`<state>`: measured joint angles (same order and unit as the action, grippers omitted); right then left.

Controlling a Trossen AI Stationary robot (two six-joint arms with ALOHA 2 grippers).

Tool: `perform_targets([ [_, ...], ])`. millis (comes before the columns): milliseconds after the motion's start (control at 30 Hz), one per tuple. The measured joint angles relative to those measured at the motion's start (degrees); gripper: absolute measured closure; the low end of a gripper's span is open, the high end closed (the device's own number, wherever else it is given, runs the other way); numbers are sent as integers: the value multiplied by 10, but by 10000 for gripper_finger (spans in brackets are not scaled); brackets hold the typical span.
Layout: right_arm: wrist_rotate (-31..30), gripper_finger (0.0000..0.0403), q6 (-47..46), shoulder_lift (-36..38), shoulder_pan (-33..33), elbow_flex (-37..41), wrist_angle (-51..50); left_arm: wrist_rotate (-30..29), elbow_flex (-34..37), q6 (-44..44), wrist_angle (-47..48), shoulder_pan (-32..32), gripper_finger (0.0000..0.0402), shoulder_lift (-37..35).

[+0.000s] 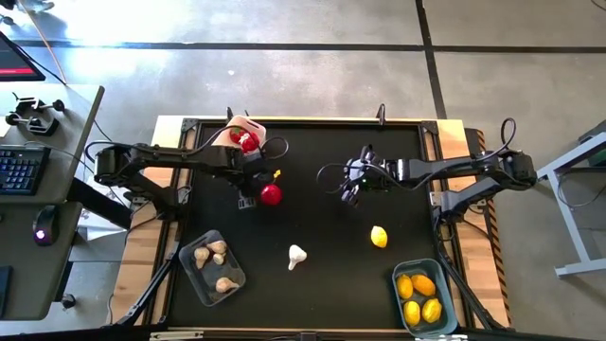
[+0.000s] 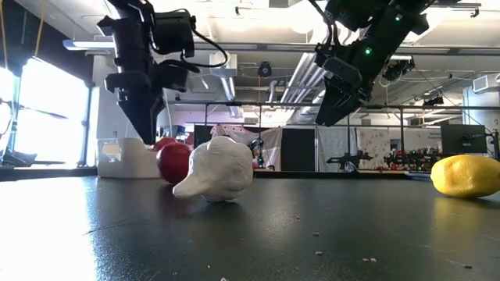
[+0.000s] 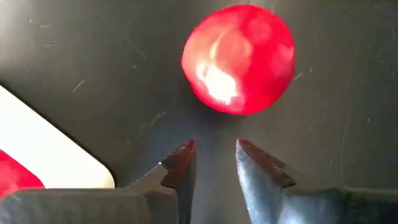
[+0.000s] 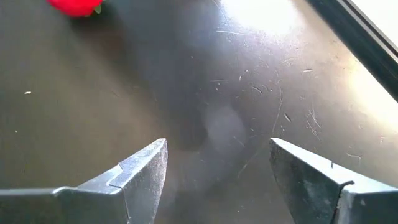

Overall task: Sort produce into baskets
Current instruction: Put the red tomato into the white bin

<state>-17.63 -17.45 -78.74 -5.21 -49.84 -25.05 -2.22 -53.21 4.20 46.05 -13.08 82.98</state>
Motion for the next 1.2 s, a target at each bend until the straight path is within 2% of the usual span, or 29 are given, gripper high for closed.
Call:
perform_targets([
  [100, 0, 130, 0, 0, 0, 0, -2, -1, 0, -9, -6, 0, 315, 0],
  [200, 0, 130, 0, 0, 0, 0, -5, 1, 0, -3, -11, 5, 306, 0],
  [533, 0, 130, 0, 0, 0, 0, -5, 10, -28, 42, -33, 26, 184, 2],
  [700, 0, 130, 0, 0, 0, 0, -6, 24, -41, 60, -77, 27, 146, 5],
  [1200, 8, 130, 10, 0, 0, 0, -8, 21, -42, 95, -92, -1, 135, 76],
])
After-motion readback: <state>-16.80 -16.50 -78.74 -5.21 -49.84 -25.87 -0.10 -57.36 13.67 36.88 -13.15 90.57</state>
